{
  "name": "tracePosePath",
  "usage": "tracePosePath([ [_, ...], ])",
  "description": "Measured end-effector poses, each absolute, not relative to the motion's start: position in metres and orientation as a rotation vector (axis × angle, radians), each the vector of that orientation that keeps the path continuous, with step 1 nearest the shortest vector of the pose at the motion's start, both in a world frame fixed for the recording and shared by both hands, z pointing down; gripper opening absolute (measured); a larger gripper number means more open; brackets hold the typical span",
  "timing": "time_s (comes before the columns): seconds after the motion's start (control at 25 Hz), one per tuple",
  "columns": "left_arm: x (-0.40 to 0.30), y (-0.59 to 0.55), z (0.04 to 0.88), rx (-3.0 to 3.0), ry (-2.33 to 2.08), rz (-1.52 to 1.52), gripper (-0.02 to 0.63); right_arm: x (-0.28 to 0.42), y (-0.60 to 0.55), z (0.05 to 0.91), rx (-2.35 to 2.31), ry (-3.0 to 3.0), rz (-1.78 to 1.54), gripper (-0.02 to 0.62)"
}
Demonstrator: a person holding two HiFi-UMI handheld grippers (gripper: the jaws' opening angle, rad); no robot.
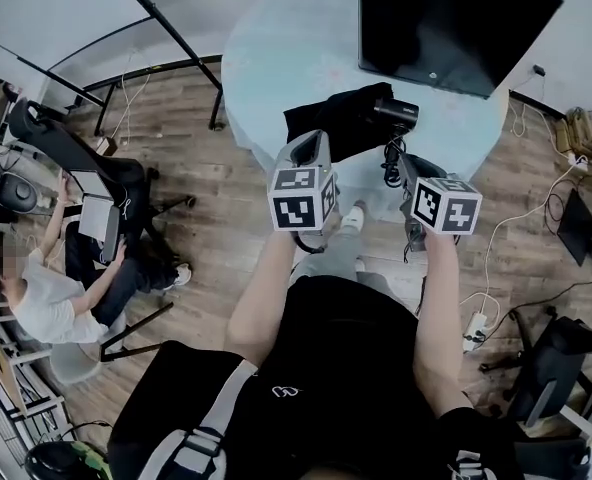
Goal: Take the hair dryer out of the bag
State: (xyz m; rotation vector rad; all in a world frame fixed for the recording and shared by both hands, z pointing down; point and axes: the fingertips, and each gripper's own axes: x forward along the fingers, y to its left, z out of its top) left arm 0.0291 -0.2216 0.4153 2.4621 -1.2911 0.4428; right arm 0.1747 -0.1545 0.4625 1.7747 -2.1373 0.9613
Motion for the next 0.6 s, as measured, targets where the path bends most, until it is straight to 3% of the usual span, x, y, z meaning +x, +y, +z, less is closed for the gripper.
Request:
tracePosePath([
  [0.6,0.088,-0.198,0.324,2.706,-1.129,0.113,0.011,0.170,-0.165,0.327,1.956,-2.547,0.445,0.003],
])
